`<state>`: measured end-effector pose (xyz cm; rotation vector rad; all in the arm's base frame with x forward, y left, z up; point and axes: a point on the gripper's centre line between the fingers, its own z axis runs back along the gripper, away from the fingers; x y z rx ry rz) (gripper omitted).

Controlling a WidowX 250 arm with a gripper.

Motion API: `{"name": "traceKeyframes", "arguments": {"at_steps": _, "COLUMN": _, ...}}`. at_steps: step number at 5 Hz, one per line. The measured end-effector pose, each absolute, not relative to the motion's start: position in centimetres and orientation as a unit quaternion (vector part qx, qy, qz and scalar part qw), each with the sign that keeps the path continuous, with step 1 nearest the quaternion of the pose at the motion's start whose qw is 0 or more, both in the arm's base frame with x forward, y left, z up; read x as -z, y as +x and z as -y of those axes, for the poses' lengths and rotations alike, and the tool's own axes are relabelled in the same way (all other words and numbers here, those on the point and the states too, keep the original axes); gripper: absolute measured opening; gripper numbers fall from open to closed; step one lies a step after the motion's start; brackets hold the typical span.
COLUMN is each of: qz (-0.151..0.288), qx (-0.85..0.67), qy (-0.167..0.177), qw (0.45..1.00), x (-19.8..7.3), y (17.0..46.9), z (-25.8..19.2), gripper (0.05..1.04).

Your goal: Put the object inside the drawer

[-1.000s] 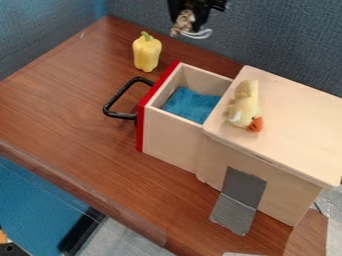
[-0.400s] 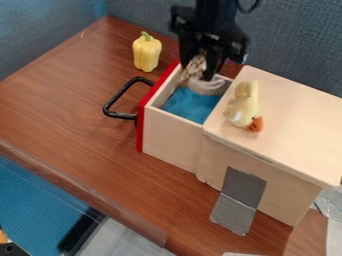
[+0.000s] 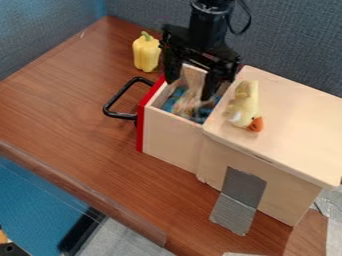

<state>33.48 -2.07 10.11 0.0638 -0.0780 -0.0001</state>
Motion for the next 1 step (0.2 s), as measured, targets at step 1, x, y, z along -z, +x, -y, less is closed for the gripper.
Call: {"name": "traceKeyframes", "arguments": {"at_steps": 1, "qz": 0.043, "qx": -0.011, "qy": 0.040, "qw": 0.998, "x": -10.65, "y": 34.23, "z": 1.36, "gripper": 1.003}}
